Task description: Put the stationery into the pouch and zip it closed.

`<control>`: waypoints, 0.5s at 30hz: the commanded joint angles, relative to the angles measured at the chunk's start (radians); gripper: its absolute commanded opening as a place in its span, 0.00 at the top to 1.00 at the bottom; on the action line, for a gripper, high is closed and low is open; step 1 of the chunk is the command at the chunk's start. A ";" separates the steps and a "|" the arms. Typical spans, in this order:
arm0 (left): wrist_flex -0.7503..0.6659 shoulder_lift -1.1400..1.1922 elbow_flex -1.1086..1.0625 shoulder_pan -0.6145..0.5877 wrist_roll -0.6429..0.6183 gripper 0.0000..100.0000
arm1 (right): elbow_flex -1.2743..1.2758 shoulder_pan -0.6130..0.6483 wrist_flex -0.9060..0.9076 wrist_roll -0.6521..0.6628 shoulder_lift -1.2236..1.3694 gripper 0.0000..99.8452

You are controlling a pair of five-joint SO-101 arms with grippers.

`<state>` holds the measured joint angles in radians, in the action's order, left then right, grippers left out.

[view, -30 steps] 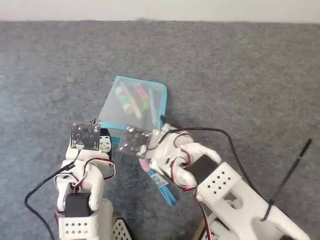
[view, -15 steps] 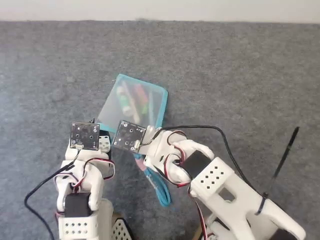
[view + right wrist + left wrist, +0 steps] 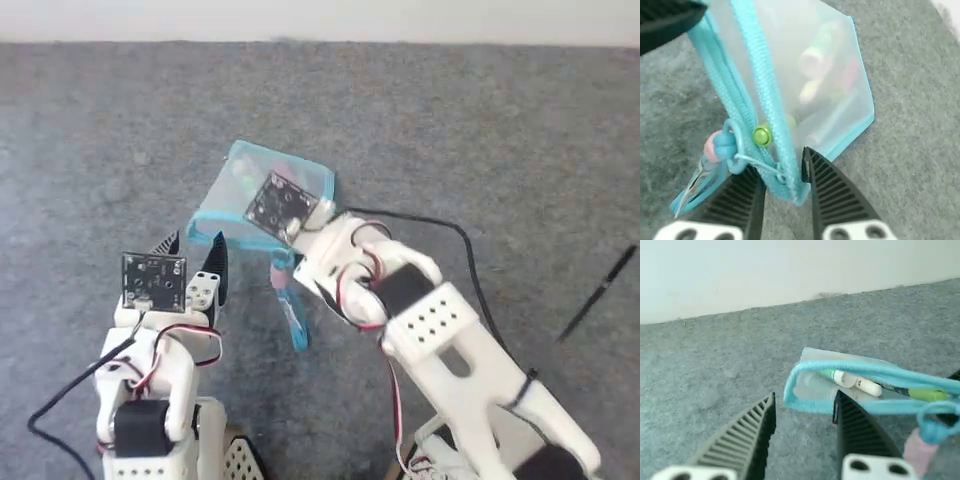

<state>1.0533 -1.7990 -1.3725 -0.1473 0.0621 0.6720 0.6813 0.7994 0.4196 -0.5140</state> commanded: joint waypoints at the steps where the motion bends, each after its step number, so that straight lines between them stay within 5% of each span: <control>1: 0.037 -0.002 0.082 0.005 -0.005 0.82 | -0.133 -0.030 0.022 -0.044 0.096 0.99; 7: 0.066 -0.002 0.084 0.025 0.034 0.81 | -0.242 -0.082 0.028 -0.094 0.203 0.99; 15: 0.040 0.003 -0.002 0.216 0.101 0.81 | -0.295 -0.094 0.097 -0.101 0.205 0.99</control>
<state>1.1162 -1.7990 -1.3556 -0.0015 0.1297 0.4373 0.5969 0.8577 0.3368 -0.3023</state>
